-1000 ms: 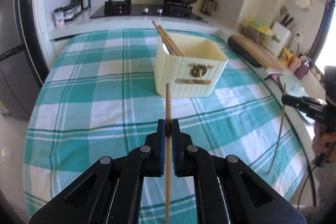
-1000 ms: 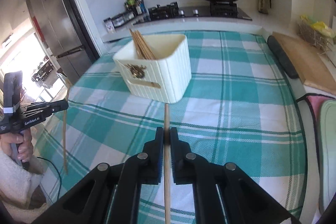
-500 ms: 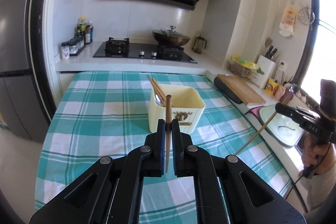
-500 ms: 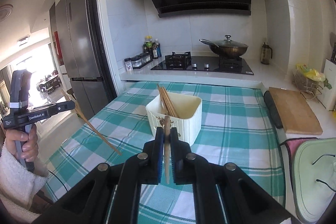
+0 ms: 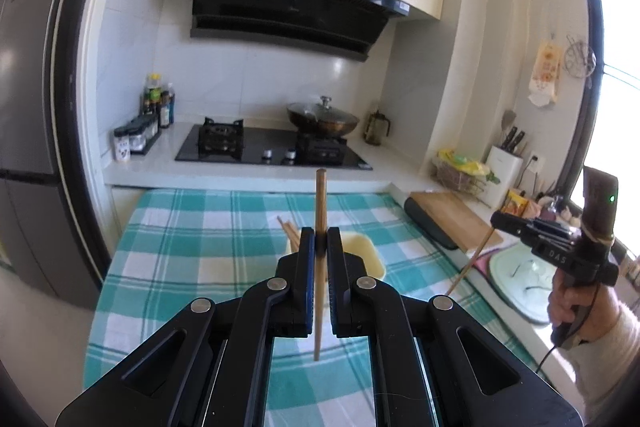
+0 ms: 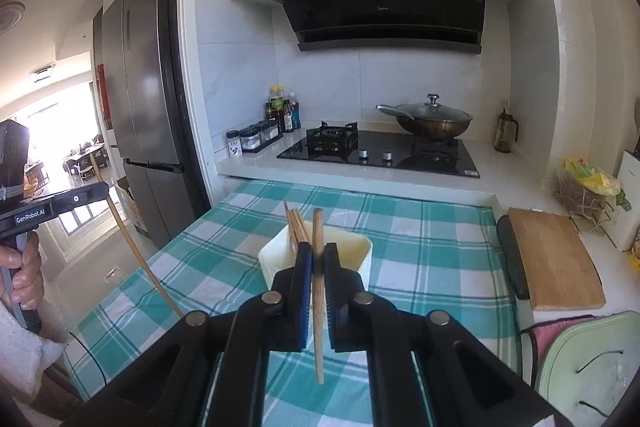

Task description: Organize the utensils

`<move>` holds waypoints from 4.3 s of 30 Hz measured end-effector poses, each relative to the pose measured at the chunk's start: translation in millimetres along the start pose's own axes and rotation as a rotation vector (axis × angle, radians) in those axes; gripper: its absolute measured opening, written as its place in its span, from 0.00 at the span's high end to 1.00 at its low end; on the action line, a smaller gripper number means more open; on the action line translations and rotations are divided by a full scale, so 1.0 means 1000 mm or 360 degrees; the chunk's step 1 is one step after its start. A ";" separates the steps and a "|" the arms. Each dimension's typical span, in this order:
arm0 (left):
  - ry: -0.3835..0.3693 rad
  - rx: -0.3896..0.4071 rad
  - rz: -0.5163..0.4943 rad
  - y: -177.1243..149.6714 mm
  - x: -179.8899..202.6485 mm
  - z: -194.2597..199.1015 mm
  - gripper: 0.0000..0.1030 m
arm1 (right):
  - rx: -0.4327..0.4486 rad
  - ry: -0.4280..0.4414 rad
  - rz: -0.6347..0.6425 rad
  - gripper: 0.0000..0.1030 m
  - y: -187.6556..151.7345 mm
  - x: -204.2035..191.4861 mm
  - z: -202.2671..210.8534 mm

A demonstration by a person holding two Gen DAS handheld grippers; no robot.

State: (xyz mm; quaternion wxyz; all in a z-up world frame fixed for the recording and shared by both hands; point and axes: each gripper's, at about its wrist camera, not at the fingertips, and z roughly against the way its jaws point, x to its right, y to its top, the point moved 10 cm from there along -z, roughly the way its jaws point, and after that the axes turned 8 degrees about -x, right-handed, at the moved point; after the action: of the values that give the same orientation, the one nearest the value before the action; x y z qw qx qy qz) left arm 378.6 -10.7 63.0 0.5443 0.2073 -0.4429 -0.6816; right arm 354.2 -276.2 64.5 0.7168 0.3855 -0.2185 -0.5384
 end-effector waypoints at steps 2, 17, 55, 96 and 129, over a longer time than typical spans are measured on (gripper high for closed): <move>-0.0006 0.0081 0.0024 0.024 0.003 -0.008 0.96 | 0.0065 -0.0018 0.0012 0.94 0.020 0.003 -0.004; 0.0129 -0.0196 0.0136 0.022 -0.008 -0.189 0.96 | -0.0100 -0.0015 0.0008 0.94 0.053 0.029 -0.146; 0.0505 -0.0088 -0.0021 -0.092 0.070 0.012 0.00 | 0.0023 -0.0335 -0.0155 0.00 -0.072 -0.032 0.056; 0.0697 -0.0172 0.0013 -0.105 0.054 0.027 0.00 | 0.0064 -0.0336 -0.0039 0.00 -0.068 -0.071 0.073; 0.0678 -0.0196 0.0031 -0.108 0.054 0.027 0.00 | 0.0049 -0.0333 -0.0024 0.00 -0.067 -0.073 0.072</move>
State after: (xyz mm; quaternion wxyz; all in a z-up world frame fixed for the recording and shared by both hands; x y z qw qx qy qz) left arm 280.2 -49.1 -1.3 0.6439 0.3086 -0.2775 -0.6428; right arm 237.5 -238.7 63.0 0.6800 0.3399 -0.2974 -0.5776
